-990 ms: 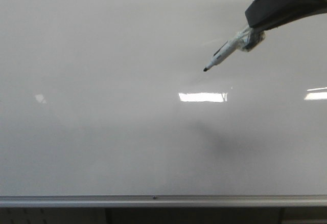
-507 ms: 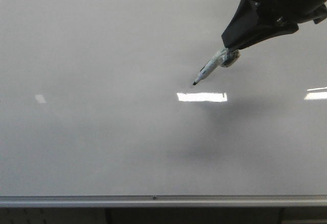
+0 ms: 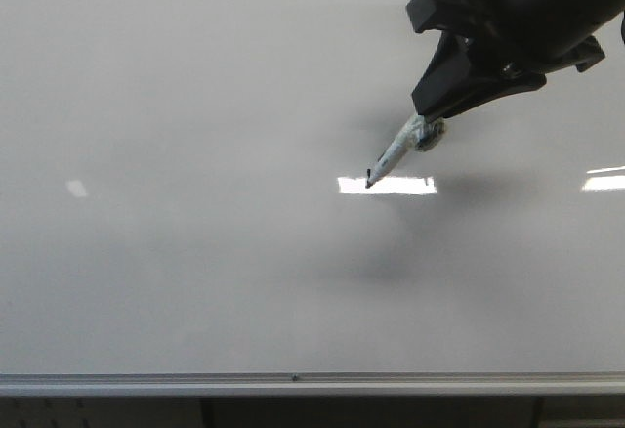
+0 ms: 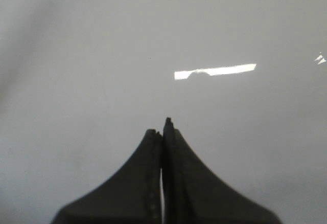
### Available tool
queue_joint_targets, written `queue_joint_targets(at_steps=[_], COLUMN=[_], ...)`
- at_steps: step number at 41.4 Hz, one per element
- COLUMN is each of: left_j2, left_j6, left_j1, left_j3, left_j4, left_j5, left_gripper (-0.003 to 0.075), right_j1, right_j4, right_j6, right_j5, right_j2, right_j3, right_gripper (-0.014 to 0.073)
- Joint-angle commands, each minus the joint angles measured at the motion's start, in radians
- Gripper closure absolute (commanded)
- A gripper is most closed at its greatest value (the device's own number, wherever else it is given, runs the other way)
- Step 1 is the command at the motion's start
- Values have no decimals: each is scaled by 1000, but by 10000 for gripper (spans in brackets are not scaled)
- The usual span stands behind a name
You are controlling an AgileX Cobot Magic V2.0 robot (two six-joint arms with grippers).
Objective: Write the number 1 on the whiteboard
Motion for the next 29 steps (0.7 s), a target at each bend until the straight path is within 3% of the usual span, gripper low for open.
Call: queue_joint_targets(at_steps=[1, 18, 29], left_j2=[9, 9, 9], left_j6=[-10, -10, -10], left_j1=[2, 2, 2], left_j3=[-26, -26, -26], left_j4=[-5, -5, -5], left_j5=[-85, -85, -85], left_gripper=[741, 741, 741], right_j1=[-4, -2, -2], right_j4=[15, 15, 15], right_j6=[-13, -26, -29], right_j5=[-54, -5, 118], right_j2=[-17, 106, 11], right_j3=[-37, -37, -37], right_gripper=[654, 654, 654])
